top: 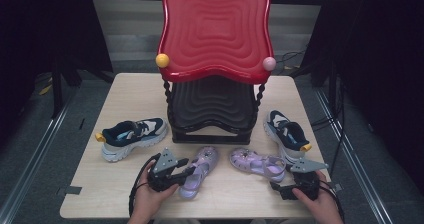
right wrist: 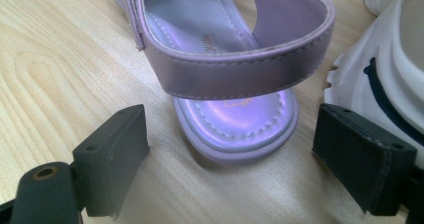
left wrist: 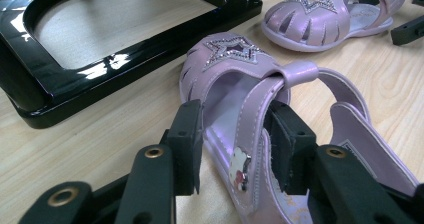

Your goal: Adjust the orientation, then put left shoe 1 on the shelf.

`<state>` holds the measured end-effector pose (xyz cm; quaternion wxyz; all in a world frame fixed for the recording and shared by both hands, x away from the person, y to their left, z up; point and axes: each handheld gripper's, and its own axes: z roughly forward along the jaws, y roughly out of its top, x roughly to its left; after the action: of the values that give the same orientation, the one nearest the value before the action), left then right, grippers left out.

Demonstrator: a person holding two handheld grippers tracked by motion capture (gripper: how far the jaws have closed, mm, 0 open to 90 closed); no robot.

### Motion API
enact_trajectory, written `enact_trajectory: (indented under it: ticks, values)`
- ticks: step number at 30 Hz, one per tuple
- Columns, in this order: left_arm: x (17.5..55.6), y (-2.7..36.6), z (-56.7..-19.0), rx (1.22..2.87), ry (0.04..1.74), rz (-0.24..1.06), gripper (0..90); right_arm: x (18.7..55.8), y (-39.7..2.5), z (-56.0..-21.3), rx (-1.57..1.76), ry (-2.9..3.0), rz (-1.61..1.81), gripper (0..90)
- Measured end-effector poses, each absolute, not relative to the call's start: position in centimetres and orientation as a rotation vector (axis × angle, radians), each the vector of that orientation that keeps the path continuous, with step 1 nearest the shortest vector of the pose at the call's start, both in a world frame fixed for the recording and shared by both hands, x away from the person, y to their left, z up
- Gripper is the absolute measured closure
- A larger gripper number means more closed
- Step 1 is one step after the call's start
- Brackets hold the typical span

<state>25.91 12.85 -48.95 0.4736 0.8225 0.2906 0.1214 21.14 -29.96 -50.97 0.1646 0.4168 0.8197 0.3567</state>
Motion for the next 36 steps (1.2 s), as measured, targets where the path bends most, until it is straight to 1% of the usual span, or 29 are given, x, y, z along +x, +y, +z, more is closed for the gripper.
enact_trajectory:
  ticks: [2, 3, 4, 6, 9, 11, 12, 28, 32, 36]
  values:
    - [25.93, 12.81, -48.90, 2.001, 0.706, 0.292, 64.8, 21.14, -29.95, -50.97, 1.188, 2.336, 1.017, 13.7]
    - [25.93, 12.79, -48.89, 2.000, 0.702, 0.279, 64.8, 21.14, -29.95, -50.97, 1.188, 2.336, 1.017, 13.7]
    - [25.98, 12.82, -48.91, 2.012, 0.693, 0.285, 68.8, 21.14, -29.95, -50.97, 1.188, 2.336, 1.017, 13.7]
    - [25.98, 12.81, -48.96, 2.010, 0.695, 0.275, 71.8, 21.14, -29.95, -50.97, 1.188, 2.336, 1.016, 13.7]
    - [25.93, 12.78, -49.05, 2.017, 0.684, 0.266, 75.6, 21.14, -29.95, -50.97, 1.188, 2.336, 1.016, 13.8]
    - [25.89, 12.73, -49.04, 2.016, 0.680, 0.264, 76.4, 21.14, -29.95, -50.97, 1.189, 2.336, 1.016, 13.7]
    - [25.85, 12.75, -49.02, 2.019, 0.677, 0.285, 77.0, 21.14, -29.95, -50.97, 1.188, 2.336, 1.016, 13.8]
    - [25.81, 12.94, -48.98, 2.004, 0.692, 0.298, 79.3, 21.14, -29.95, -50.96, 1.188, 2.336, 1.016, 13.7]
    - [25.73, 12.92, -49.08, 2.003, 0.714, 0.294, 77.2, 21.13, -29.95, -50.96, 1.188, 2.336, 1.016, 13.8]
    - [25.80, 12.78, -49.43, 2.031, 0.729, 0.294, 71.0, 21.13, -29.95, -50.96, 1.188, 2.336, 1.016, 13.8]
